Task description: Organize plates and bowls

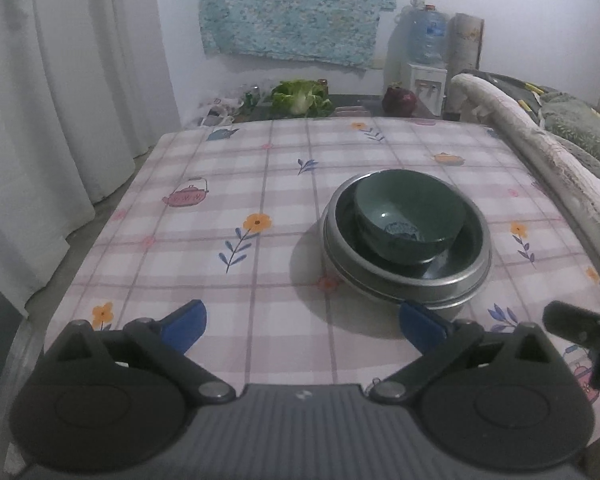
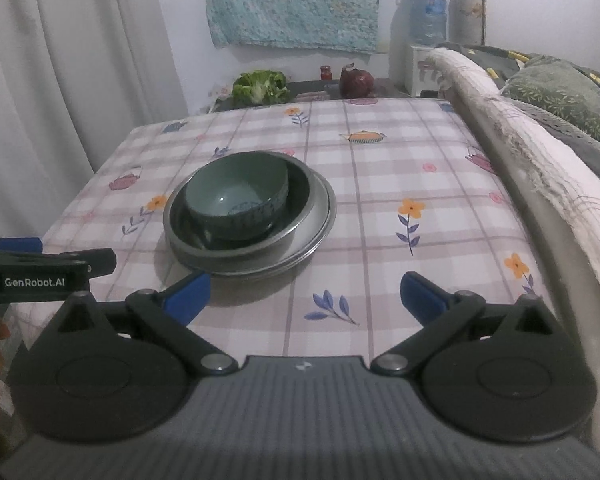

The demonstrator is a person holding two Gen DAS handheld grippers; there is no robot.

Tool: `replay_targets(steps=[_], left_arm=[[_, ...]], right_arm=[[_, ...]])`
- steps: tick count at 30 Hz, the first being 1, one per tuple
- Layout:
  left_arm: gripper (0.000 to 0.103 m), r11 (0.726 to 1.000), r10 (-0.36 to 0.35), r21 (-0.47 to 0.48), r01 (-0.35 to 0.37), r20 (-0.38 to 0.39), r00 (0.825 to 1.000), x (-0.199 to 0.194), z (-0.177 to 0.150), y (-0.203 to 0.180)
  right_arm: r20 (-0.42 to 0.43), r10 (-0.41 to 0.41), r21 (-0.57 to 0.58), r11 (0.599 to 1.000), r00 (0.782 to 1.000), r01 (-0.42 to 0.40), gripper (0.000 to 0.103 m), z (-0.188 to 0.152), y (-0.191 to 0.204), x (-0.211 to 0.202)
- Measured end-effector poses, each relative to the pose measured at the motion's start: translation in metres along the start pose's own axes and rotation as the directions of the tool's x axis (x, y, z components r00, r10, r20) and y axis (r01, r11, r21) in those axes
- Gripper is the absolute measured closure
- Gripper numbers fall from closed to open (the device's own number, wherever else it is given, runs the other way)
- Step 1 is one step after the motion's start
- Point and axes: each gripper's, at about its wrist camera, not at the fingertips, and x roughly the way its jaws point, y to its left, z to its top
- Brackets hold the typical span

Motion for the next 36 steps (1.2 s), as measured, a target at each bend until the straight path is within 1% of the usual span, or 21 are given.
replay_targets(steps=[6,15,36], left_arm=[[0.0,0.999,-0.01,-0.038,0.009,-0.019,1.0,-0.006,-0.007,0.003],[0.0,0.999,0.005,-0.033,-0.006,-0.044,0.999,-0.004,-0.009,0.004],[0.0,0.999,0.006,-0.031,-0.007,-0.044,0.999,-0.004,-0.009,0.005]], right_arm=[[-0.007,-0.021,-0.024,1.0,1.0,0.02,0.001,-0.009,0.013,-0.007],[-0.005,-0.022,-0.033,0.999,1.0,0.021,0.001,-0.013,0.018,-0.011],[-0.016,-0.029,-0.036,0.999,0.999,0.028,0.001,-0.006,0.021,-0.009]])
